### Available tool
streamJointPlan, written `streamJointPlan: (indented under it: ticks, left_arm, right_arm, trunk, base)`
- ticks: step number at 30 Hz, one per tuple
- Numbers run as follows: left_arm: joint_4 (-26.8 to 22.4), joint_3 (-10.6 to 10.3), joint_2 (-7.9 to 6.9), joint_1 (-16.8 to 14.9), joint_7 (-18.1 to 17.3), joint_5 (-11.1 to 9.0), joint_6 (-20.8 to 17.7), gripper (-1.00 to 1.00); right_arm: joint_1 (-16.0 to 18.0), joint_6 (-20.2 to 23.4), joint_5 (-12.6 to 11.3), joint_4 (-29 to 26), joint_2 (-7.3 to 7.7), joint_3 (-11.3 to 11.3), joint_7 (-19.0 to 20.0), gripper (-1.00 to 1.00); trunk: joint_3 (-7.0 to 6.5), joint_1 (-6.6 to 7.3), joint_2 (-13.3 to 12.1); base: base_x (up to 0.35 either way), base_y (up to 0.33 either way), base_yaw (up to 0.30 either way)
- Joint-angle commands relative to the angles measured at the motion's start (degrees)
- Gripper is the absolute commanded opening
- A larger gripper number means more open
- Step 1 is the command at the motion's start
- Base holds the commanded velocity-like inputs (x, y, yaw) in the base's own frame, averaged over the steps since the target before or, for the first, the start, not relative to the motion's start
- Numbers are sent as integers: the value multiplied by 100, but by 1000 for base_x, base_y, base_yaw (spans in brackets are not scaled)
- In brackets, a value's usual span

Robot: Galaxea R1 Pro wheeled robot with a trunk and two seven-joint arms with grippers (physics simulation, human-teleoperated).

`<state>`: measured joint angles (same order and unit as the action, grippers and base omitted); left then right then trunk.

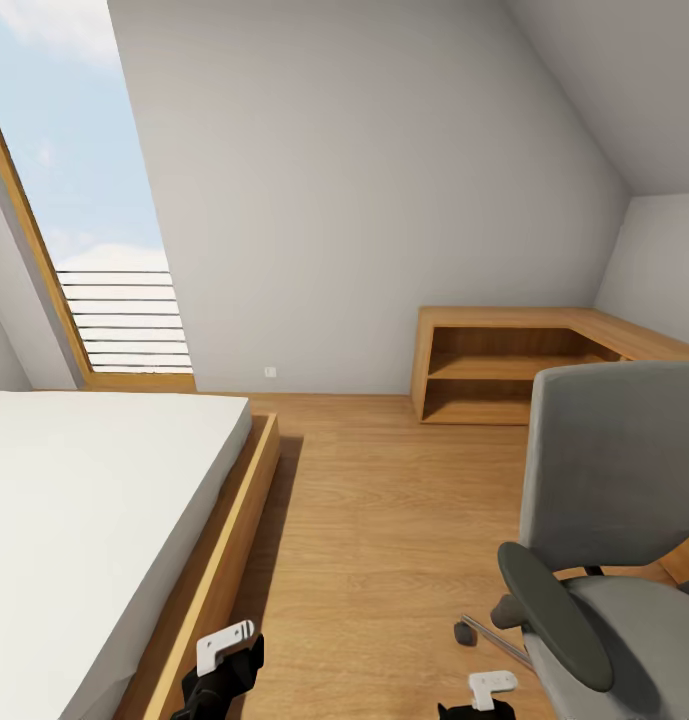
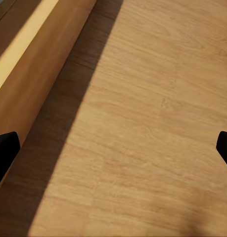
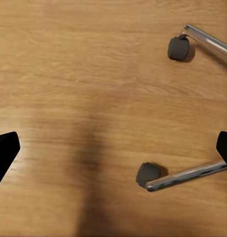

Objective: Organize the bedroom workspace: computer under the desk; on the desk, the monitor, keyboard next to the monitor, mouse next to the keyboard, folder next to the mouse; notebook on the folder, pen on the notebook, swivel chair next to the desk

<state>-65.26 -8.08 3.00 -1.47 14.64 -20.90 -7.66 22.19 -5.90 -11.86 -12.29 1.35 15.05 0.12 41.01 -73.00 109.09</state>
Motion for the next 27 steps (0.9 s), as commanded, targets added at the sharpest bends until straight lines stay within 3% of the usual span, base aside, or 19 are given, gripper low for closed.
streamJointPlan:
  ticks: [1, 16, 27]
  left_arm:
    - [-7, -13, -5, -2, 37, -45, -22, 100]
    - [249, -32, -95, -2, 12, -29, -26, 100]
    - [259, -35, -99, -2, 10, -28, -25, 100]
  right_arm:
    - [4, -20, -68, 3, 6, 44, 0, 100]
    - [5, -154, -123, -10, -19, 56, -3, 100]
    - [5, -165, -124, -10, -15, 50, -3, 100]
  trunk:
    - [6, 1, 3]
    - [6, 1, 3]
    - [6, 1, 3]
  base:
    - [0, 0, 0]
    - [75, -15, -9]
    - [27, -8, -206]
